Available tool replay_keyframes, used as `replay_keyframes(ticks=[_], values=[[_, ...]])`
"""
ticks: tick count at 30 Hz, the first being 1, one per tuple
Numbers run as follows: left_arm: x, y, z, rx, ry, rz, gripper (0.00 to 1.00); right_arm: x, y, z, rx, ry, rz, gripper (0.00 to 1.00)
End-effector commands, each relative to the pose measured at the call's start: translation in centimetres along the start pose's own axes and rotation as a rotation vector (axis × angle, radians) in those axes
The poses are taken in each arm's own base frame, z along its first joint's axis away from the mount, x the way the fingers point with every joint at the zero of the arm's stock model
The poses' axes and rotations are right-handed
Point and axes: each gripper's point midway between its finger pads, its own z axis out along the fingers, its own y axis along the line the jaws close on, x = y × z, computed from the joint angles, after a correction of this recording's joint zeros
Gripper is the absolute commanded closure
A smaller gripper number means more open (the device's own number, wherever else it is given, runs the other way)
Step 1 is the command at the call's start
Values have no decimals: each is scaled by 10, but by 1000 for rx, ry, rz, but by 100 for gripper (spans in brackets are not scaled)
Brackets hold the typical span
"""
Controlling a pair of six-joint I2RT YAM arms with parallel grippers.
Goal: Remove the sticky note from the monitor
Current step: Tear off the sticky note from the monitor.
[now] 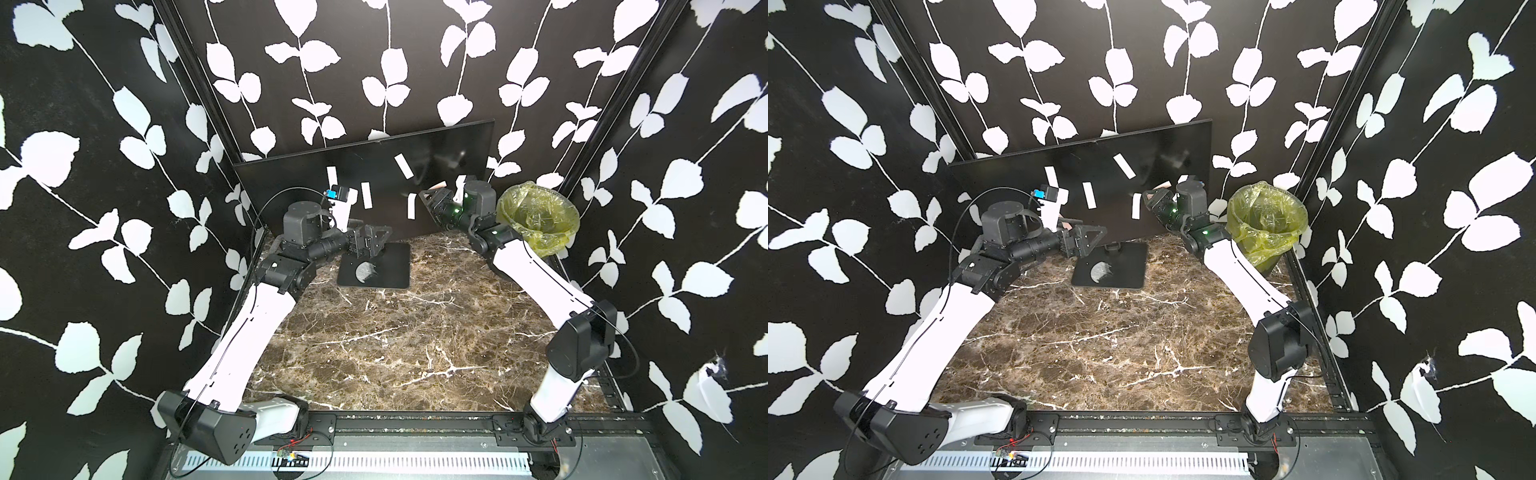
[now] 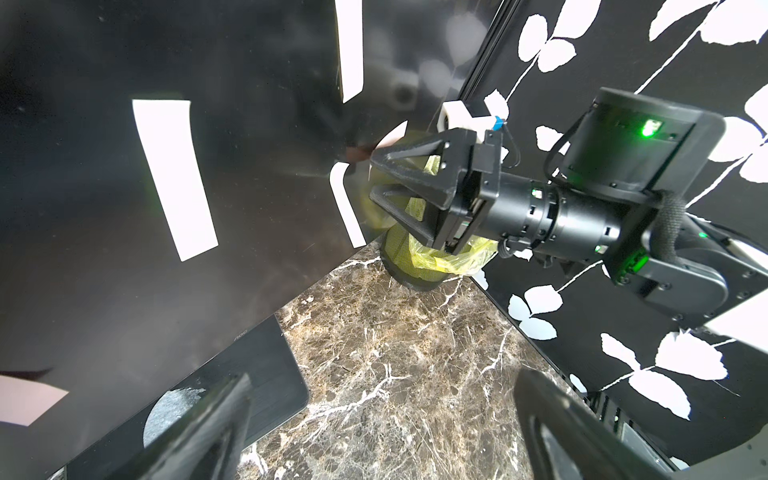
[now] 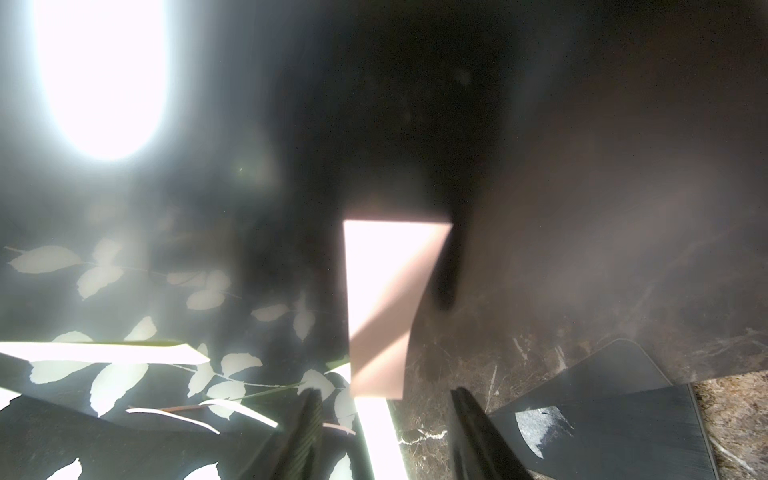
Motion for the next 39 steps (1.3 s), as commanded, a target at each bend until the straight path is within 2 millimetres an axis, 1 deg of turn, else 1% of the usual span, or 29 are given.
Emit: replay_keyframes(ticks=[1,9,15,20,28,35,39], values=[[-6,-8,-8,13,-33,34,1,-4,16,1,-36,-22,-6,52],[-5,-7,-9,4,-32,41,1,-4,11,7,-30,-20,4,59],[-3,-7,-9,2,-28,41,1,-5,12,9,-31,-26,10,63],[-2,-6,-10,0,-27,42,1,-6,12,10,-31,-31,7,62],[2,-5,-11,-6,-23,43,1,-9,25,5,-73,-37,4,60],[2,-5,-12,-8,-22,48,1,-11,20,8,-62,-44,20,60],[4,-4,-13,-14,-15,51,1,-13,22,9,-71,-47,17,62]])
